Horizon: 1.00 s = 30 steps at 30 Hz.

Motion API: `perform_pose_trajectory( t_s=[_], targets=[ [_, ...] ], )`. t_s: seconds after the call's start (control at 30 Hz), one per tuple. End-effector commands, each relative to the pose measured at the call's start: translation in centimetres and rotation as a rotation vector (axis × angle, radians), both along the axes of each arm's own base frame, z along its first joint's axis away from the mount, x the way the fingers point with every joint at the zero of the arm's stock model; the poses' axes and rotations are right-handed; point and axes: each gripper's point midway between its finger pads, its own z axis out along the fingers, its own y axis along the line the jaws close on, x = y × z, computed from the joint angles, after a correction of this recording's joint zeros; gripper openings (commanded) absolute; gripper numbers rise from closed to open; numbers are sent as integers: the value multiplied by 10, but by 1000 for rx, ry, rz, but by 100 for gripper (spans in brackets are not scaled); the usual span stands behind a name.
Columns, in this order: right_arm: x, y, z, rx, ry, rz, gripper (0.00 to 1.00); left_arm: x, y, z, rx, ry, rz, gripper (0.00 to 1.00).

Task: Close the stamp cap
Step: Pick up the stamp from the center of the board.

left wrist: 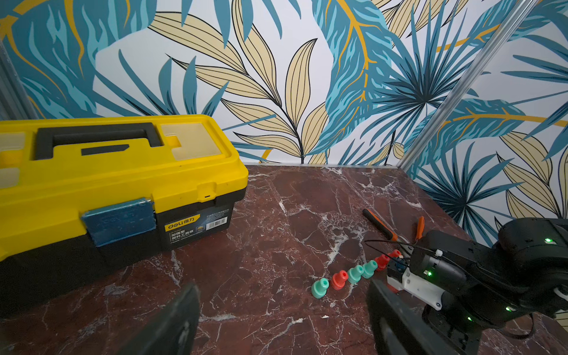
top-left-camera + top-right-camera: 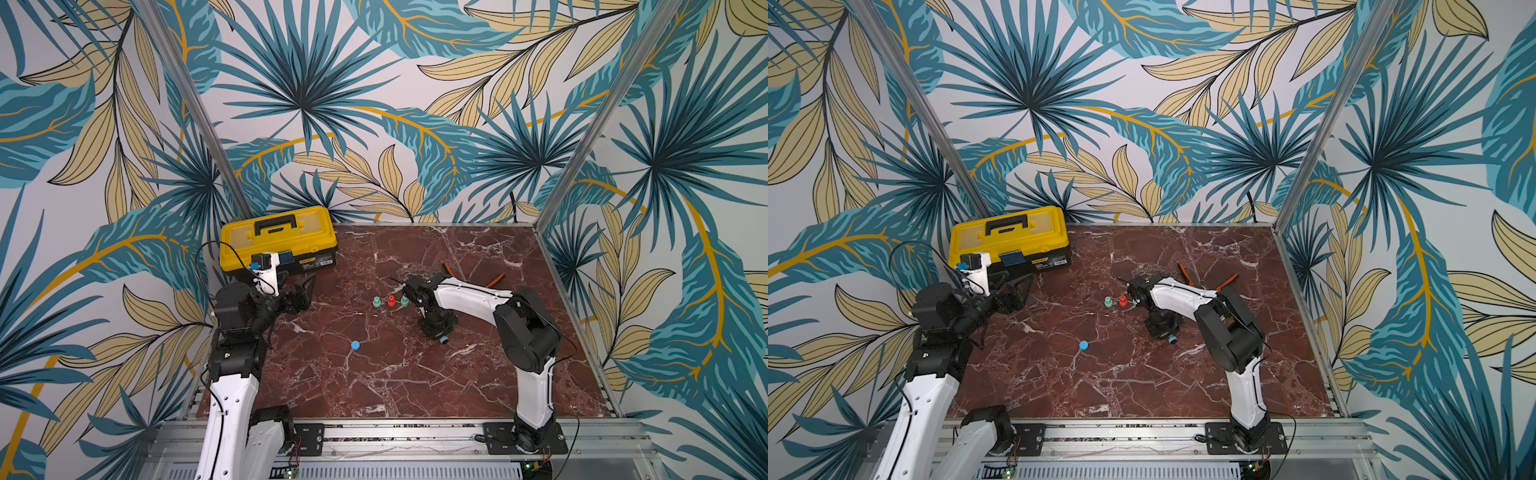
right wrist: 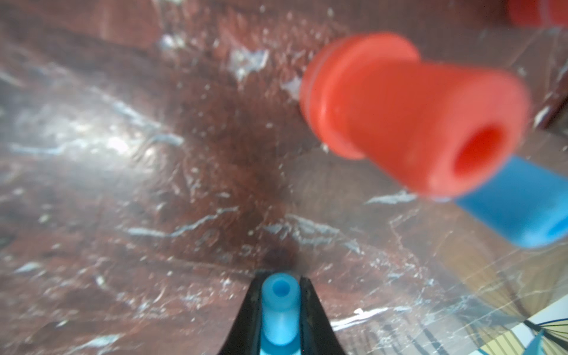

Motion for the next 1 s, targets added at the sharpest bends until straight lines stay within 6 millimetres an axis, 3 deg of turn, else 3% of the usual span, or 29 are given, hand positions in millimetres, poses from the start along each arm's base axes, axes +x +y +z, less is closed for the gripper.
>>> perform_pose_trajectory(
  t_s=[0.0,0.2,0.33,0.67,0.83,0.97],
  targets=[
    [-1,18,30,126,-79,-85,12,-1,-2,-1,0,-4,-25,86],
    [12,58,88,446,-211,-220,10,-1,-21,3,23,-17,-113,83],
    [19,87,133,682,-274,-286,8,-1,-48,12,25,-22,-173,82],
    [32,115,249,1210,-452,-472,4,-7,-125,30,10,-11,-335,77],
    [37,128,284,1457,-465,-570,4,-13,-164,36,22,-7,-423,73],
    [35,137,301,1543,-477,-581,3,-21,-191,44,26,-24,-500,72]
  ],
)
